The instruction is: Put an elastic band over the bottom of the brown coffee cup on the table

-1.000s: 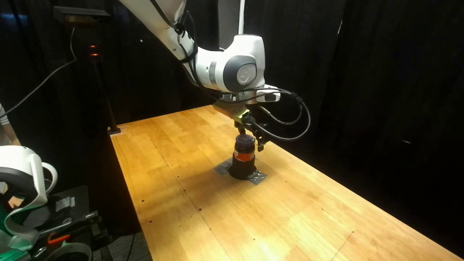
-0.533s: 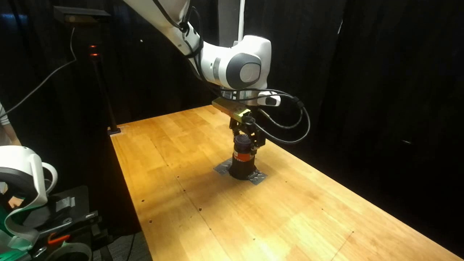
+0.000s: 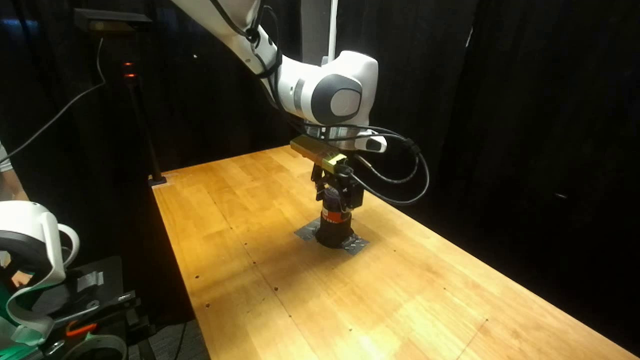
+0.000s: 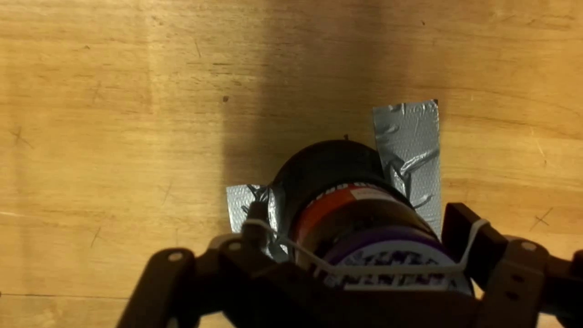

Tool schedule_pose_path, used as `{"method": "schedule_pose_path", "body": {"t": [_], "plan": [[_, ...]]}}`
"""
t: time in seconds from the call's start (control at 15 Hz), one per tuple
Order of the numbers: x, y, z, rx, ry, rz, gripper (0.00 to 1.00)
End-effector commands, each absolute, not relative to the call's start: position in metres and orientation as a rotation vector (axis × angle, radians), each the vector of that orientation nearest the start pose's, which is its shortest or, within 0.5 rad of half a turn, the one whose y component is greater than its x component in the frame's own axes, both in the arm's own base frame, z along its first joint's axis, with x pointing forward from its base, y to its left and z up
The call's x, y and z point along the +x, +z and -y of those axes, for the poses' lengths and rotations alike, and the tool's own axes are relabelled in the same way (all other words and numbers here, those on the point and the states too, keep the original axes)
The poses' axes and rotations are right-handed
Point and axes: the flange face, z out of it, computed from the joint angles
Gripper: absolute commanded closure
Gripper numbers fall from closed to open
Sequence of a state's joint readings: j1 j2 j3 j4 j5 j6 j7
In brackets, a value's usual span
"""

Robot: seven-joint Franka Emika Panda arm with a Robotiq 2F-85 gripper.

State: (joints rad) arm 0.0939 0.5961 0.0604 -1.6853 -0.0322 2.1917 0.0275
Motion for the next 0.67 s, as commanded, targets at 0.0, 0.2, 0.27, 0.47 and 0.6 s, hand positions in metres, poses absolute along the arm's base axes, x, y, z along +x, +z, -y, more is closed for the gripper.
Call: {"method": "schedule_pose_path", "body": {"t": [0.0, 0.2, 0.27, 0.47, 0.6], "plan": [[0.633, 0.248, -0.089, -3.1, 0.202, 0.252, 0.0], [0.616, 0.248, -0.082, -3.09, 0.218, 0.263, 0.0], [0.612, 0.249, -0.081, -3.088, 0.213, 0.262, 0.0], [0.598, 0.251, -0.079, -3.083, 0.135, 0.263, 0.34], [0.585, 0.252, -0.079, -3.093, 0.041, 0.257, 0.51]]}}
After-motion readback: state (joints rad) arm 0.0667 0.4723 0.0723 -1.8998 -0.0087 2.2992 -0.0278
